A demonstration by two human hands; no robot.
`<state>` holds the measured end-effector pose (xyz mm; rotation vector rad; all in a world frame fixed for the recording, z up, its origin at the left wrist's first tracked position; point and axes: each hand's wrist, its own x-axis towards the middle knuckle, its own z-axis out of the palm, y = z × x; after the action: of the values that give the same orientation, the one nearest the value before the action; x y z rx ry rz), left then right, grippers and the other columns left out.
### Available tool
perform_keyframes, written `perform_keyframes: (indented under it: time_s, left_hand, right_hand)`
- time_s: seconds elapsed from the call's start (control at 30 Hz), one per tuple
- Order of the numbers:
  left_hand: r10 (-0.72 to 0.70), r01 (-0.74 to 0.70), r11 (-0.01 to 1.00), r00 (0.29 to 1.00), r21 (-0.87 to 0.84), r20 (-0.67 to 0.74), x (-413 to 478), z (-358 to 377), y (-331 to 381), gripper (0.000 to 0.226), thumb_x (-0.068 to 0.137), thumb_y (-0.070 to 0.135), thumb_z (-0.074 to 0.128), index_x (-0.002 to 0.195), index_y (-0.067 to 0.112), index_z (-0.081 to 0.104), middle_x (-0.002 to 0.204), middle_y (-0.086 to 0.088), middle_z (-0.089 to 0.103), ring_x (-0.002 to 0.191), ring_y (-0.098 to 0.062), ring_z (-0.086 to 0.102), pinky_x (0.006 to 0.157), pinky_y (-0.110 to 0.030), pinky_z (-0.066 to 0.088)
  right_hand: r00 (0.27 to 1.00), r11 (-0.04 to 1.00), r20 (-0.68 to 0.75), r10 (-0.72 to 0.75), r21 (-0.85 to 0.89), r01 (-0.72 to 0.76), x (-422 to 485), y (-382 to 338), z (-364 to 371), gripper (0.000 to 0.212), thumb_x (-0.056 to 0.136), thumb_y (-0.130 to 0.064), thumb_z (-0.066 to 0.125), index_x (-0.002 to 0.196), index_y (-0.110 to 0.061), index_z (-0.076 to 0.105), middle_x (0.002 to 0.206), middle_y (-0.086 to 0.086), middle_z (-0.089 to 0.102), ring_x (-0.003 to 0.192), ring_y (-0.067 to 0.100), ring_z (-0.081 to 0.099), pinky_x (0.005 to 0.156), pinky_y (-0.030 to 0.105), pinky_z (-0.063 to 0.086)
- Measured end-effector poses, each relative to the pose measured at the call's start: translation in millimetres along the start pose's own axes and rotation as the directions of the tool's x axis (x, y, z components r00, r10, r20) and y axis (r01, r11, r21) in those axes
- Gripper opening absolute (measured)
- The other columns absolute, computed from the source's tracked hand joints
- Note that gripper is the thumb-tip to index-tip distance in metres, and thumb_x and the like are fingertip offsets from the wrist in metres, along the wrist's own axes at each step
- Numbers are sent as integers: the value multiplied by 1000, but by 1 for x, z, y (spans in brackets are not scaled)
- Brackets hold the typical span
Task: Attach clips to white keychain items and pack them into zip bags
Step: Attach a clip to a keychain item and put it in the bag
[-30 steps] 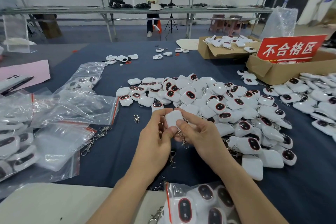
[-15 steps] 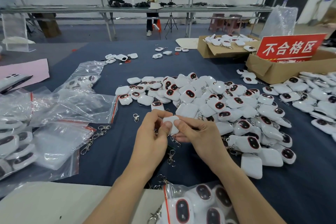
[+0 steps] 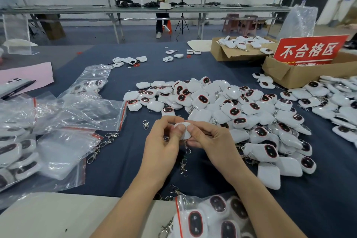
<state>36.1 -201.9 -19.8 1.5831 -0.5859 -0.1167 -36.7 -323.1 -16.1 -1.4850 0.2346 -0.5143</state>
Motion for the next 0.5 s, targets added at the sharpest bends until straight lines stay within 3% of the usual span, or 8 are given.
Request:
perform_keyframes:
  time_s: [0.1, 0.17, 0.33, 0.4, 0.5]
  left_hand:
    - [-52, 49, 990, 998, -134, -18, 4, -2, 3, 19, 103, 10, 55, 108, 23, 69, 97, -8, 72, 80, -15, 70, 71, -26, 60]
    - [-88, 87, 978, 996, -189, 1, 5, -4, 4, 20, 104, 9, 53, 113, 19, 68, 97, -11, 73, 76, -14, 69, 70, -25, 60]
    - [-49, 91, 977, 976, -193, 214, 0, -1, 5, 24, 103, 10, 54, 117, 19, 72, 110, 3, 77, 104, -14, 72, 89, -26, 57]
    - [-27, 58, 987, 979, -149, 204, 1, 0, 4, 25, 102, 6, 55, 119, 16, 71, 111, 2, 77, 108, -15, 71, 95, -29, 55]
    - [-41, 61, 990, 987, -130, 156, 4, -3, 2, 25, 100, 5, 56, 112, 17, 74, 105, 3, 78, 103, -12, 71, 97, -29, 54]
  right_hand:
    - [999, 1000, 44, -11, -9, 12, 1, 0, -3, 24, 96, -8, 64, 107, -26, 76, 98, 0, 79, 91, 15, 75, 76, 21, 59]
    - [998, 999, 60, -6, -31, 8, 2, 1, -3, 28, 93, -5, 67, 108, -27, 75, 96, 0, 78, 91, 17, 75, 79, 26, 60]
    - [999, 999, 26, -21, -40, 22, 5, 2, -4, 32, 88, -7, 74, 116, -22, 71, 95, -7, 76, 85, 12, 74, 74, 26, 60]
    - [999, 996, 4, -52, -77, 52, 4, 3, -4, 24, 89, -8, 73, 105, -26, 74, 90, -5, 75, 80, 11, 72, 71, 25, 60]
    - [997, 995, -16, -76, -67, 75, 3, 5, -4, 34, 93, -2, 66, 92, -34, 76, 80, -7, 73, 71, 9, 67, 66, 22, 57]
